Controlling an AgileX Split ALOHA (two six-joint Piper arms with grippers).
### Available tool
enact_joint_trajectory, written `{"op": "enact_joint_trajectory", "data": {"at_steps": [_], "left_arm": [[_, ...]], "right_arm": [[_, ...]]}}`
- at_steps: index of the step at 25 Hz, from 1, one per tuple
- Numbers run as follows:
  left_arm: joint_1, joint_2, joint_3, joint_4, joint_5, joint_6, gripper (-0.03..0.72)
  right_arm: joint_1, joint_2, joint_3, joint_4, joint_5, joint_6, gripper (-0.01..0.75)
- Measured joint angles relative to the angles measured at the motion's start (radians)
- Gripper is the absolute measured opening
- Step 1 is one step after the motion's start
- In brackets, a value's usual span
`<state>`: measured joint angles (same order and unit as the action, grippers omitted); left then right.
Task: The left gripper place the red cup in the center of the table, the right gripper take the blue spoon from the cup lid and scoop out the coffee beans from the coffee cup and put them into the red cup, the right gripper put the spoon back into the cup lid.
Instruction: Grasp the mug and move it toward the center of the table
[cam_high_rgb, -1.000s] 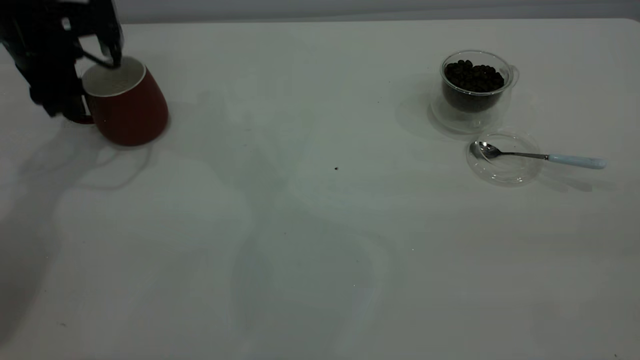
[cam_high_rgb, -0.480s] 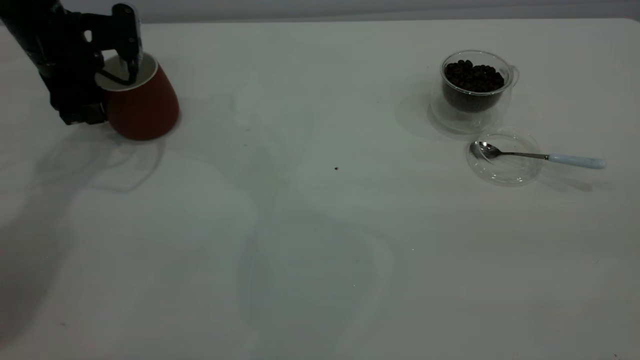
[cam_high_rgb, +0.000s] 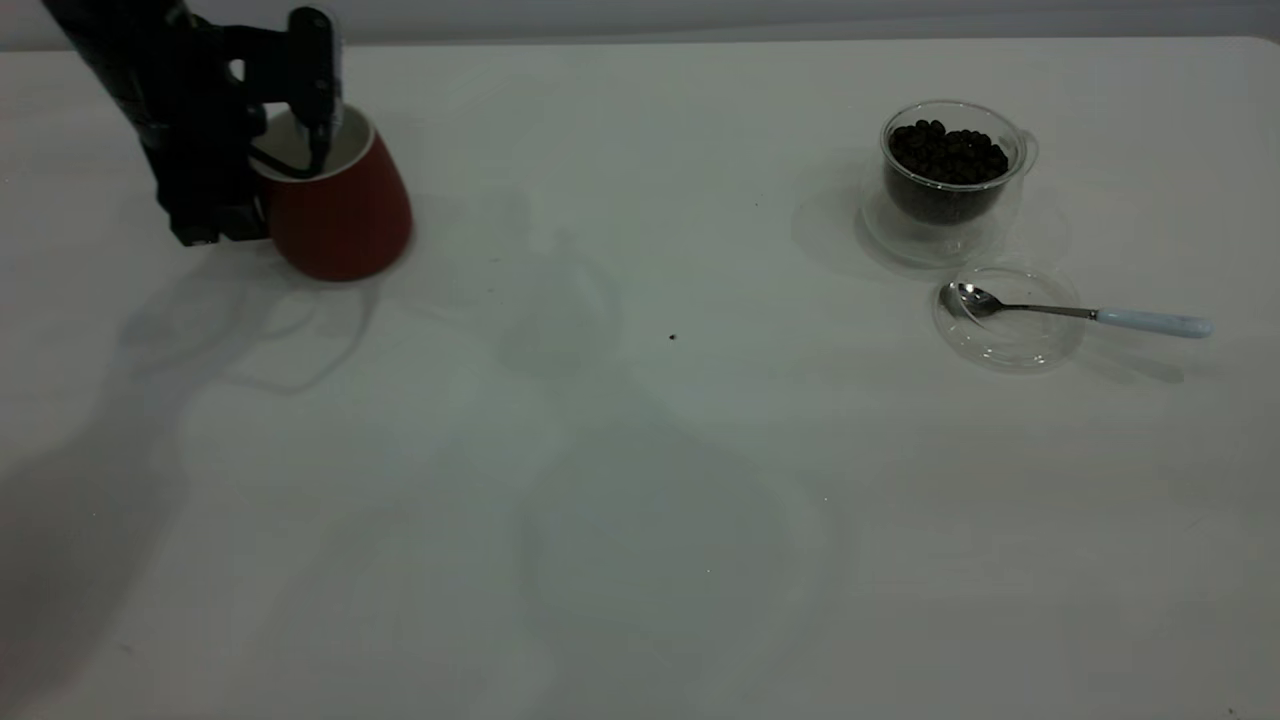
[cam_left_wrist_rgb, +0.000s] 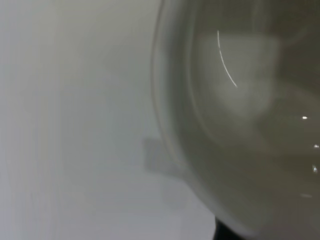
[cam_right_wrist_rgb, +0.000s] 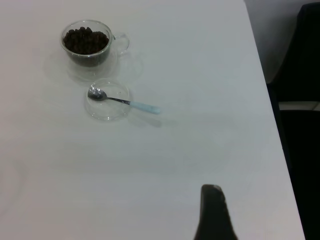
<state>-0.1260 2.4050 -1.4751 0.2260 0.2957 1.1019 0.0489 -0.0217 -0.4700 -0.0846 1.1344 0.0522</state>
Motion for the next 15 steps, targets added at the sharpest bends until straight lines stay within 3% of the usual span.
{"op": "enact_joint_trajectory", "data": {"at_steps": [8,15], "left_arm": [[-0.069,0.0,0.0,-0.015,-0.008,0.002,0.446],[-0.135,0.0,0.0,-0.144,-0.023,0.002,0.446]], "right_arm": [[0.0,0.0,0.0,0.0,0.0,0.0,0.55],[0.0,0.0,0.0,0.0,0.0,0.0,0.55]]}}
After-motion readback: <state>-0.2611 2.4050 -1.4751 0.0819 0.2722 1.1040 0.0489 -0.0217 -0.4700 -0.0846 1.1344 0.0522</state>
